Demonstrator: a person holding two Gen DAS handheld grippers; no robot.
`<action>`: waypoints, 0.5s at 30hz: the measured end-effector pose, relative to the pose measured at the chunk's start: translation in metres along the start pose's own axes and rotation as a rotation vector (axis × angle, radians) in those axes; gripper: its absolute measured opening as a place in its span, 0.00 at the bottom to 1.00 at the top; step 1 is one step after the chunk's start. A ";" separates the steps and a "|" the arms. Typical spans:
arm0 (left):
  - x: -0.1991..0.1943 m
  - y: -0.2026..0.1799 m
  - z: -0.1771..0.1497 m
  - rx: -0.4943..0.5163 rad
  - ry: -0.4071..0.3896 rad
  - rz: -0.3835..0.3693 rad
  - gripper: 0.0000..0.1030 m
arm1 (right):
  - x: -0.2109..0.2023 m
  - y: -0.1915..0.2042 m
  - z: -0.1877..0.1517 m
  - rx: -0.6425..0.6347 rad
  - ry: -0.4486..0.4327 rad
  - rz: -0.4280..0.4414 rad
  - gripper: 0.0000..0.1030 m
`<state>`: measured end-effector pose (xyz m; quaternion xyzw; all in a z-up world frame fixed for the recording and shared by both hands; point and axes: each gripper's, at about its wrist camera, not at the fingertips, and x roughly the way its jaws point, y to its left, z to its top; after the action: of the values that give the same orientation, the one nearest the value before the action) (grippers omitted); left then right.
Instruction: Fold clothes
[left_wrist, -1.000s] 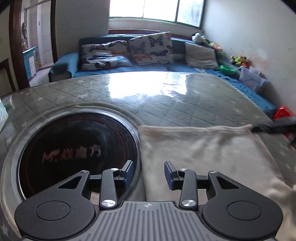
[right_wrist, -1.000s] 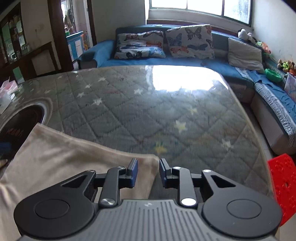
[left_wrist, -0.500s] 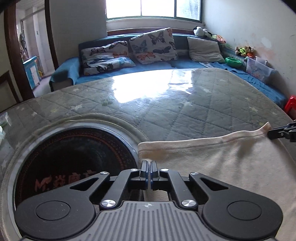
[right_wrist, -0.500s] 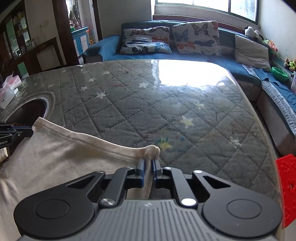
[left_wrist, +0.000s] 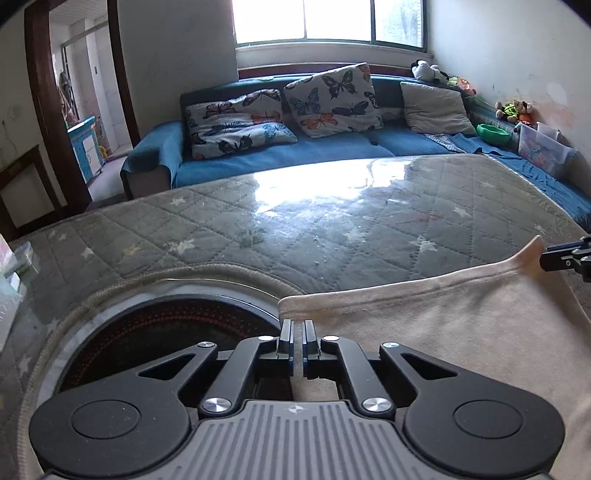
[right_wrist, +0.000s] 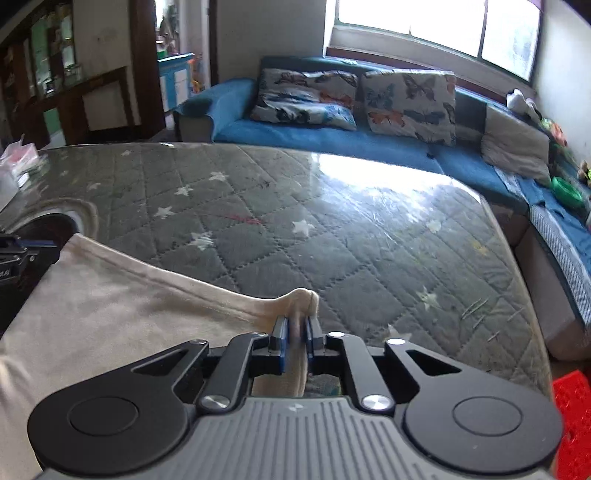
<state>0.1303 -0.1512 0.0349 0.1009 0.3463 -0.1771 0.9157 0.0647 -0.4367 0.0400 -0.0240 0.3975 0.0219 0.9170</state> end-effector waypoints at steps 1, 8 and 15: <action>-0.006 -0.002 -0.002 0.006 -0.005 -0.008 0.08 | -0.004 0.002 -0.001 -0.012 -0.003 0.005 0.12; -0.067 -0.035 -0.039 0.081 -0.031 -0.130 0.39 | -0.072 0.049 -0.047 -0.152 -0.011 0.137 0.28; -0.115 -0.066 -0.087 0.151 -0.055 -0.214 0.39 | -0.119 0.110 -0.113 -0.316 0.005 0.255 0.30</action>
<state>-0.0282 -0.1559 0.0437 0.1272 0.3154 -0.3020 0.8906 -0.1058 -0.3361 0.0468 -0.1172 0.3912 0.1998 0.8907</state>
